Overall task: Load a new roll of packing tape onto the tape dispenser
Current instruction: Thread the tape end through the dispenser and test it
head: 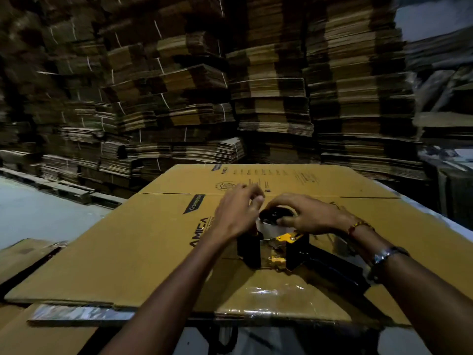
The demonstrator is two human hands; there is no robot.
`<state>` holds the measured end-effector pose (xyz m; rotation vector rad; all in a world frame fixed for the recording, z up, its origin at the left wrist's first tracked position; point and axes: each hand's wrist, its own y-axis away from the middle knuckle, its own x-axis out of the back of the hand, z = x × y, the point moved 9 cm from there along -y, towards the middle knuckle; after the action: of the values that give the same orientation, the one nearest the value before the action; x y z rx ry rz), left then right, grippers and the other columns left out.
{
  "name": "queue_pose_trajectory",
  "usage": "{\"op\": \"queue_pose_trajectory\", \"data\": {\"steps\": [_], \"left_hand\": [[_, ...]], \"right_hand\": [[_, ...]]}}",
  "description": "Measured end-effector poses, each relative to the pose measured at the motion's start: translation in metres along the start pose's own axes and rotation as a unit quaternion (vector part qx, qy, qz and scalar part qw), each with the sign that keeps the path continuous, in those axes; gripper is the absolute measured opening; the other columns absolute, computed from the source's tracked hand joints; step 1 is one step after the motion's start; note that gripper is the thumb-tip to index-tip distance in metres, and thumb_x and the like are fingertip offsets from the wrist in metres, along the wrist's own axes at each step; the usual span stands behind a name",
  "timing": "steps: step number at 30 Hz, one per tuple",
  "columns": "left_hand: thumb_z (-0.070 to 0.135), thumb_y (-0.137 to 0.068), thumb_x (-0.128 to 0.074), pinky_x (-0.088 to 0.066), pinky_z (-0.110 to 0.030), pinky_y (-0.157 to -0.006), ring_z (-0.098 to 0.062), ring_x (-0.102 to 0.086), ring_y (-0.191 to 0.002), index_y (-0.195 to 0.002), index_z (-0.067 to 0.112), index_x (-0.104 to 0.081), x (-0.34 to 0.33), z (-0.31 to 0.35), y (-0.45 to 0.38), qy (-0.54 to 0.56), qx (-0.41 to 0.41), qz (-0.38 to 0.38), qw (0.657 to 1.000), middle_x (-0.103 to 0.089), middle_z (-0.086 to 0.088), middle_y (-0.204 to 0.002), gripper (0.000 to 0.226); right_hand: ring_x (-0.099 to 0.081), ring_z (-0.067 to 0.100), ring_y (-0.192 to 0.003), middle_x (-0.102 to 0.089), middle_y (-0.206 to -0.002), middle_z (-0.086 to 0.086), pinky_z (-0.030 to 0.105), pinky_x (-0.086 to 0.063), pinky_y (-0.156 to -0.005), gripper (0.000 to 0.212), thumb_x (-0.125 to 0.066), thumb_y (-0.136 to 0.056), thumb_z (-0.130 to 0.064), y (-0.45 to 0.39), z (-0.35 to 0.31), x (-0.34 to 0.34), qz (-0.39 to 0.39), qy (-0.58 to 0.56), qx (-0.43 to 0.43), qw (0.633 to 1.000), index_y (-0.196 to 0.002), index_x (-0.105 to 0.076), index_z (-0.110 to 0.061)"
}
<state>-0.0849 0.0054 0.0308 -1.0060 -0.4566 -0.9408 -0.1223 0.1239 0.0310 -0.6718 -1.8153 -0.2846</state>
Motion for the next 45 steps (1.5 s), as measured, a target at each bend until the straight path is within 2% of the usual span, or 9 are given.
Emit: {"op": "queue_pose_trajectory", "data": {"steps": [3,6,16,20,25,32,37,40,45], "left_hand": [[0.041,-0.102,-0.046,-0.042,-0.048,-0.104,-0.029,-0.047,-0.126,-0.129,0.031,-0.059,-0.037,-0.027,-0.014,-0.012,0.044,-0.123,0.991,-0.051,-0.008,-0.134,0.032],[0.041,-0.103,-0.044,-0.051,-0.047,-0.097,-0.027,-0.059,-0.114,-0.131,0.025,-0.060,-0.051,-0.026,-0.011,0.016,0.042,-0.177,0.983,-0.060,-0.011,-0.132,0.036],[0.036,-0.100,-0.052,-0.056,-0.042,-0.087,-0.025,-0.065,-0.097,-0.120,0.022,-0.069,-0.054,-0.030,-0.002,0.046,0.078,-0.180,0.979,-0.071,-0.007,-0.110,0.029],[0.031,-0.101,-0.052,-0.048,-0.030,-0.068,-0.018,-0.062,-0.079,-0.117,0.019,-0.071,-0.052,-0.036,0.000,0.050,0.111,-0.168,0.978,-0.071,-0.008,-0.098,0.027],[0.034,-0.102,-0.049,-0.040,-0.027,-0.057,-0.012,-0.059,-0.075,-0.119,0.020,-0.067,-0.049,-0.036,0.007,0.053,0.137,-0.150,0.978,-0.068,-0.002,-0.096,0.029],[0.035,-0.102,-0.046,-0.056,-0.043,-0.086,-0.023,-0.065,-0.090,-0.125,0.018,-0.064,-0.036,-0.030,0.025,0.040,0.138,-0.106,0.984,-0.067,-0.008,-0.102,0.034],[0.043,-0.099,-0.044,-0.054,-0.038,-0.079,-0.026,-0.063,-0.089,-0.124,0.021,-0.064,-0.032,-0.033,0.038,-0.003,0.149,-0.107,0.983,-0.066,-0.010,-0.101,0.039],[0.047,-0.099,-0.038,-0.047,-0.042,-0.094,-0.029,-0.055,-0.109,-0.130,0.022,-0.060,-0.033,-0.032,0.046,-0.030,0.156,-0.104,0.982,-0.053,-0.012,-0.121,0.045],[0.041,-0.101,-0.036,-0.038,-0.040,-0.102,-0.032,-0.043,-0.128,-0.130,0.019,-0.058,-0.036,-0.034,0.049,-0.065,0.184,-0.098,0.976,-0.047,-0.014,-0.138,0.043]], "right_hand": [[-0.054,0.012,-0.112,-0.059,-0.122,-0.007,0.028,-0.046,-0.095,0.022,-0.058,-0.098,-0.022,0.006,0.008,-0.001,0.070,-0.012,-0.034,0.997,-0.117,-0.066,-0.028],[-0.053,0.011,-0.102,-0.059,-0.110,-0.009,0.037,-0.049,-0.090,0.021,-0.052,-0.100,-0.035,0.022,-0.003,-0.004,0.136,-0.003,-0.031,0.990,-0.112,-0.067,-0.028],[-0.034,0.005,-0.106,-0.043,-0.105,-0.017,0.029,-0.035,-0.083,0.053,-0.026,-0.093,-0.069,0.043,-0.012,-0.045,0.084,0.025,-0.017,0.996,-0.114,-0.064,-0.037],[-0.039,0.002,-0.111,-0.049,-0.107,-0.017,0.034,-0.041,-0.093,0.077,-0.026,-0.077,-0.088,0.045,-0.009,-0.037,0.071,-0.120,-0.002,0.990,-0.083,-0.072,-0.027],[-0.045,0.001,-0.108,-0.049,-0.108,-0.019,0.037,-0.046,-0.093,0.052,-0.036,-0.085,-0.076,0.059,-0.013,-0.025,0.126,-0.128,0.008,0.984,-0.097,-0.064,-0.033],[-0.038,0.005,-0.122,-0.040,-0.135,-0.016,0.025,-0.039,-0.097,0.060,-0.053,-0.091,-0.058,0.082,-0.028,-0.039,0.207,0.074,0.003,0.976,-0.141,-0.032,-0.035],[-0.039,0.004,-0.123,-0.041,-0.139,-0.014,0.019,-0.039,-0.094,0.056,-0.059,-0.095,-0.028,0.079,-0.017,-0.034,0.197,0.066,0.011,0.978,-0.143,-0.031,-0.034],[-0.041,0.007,-0.123,-0.040,-0.137,-0.014,0.025,-0.048,-0.091,0.053,-0.058,-0.094,-0.013,0.073,-0.014,-0.031,0.176,0.082,0.013,0.981,-0.139,-0.039,-0.034],[-0.040,0.013,-0.121,-0.040,-0.133,-0.009,0.028,-0.049,-0.091,0.038,-0.060,-0.094,-0.019,0.050,-0.007,-0.028,0.154,0.148,-0.030,0.976,-0.131,-0.051,-0.025]]}}
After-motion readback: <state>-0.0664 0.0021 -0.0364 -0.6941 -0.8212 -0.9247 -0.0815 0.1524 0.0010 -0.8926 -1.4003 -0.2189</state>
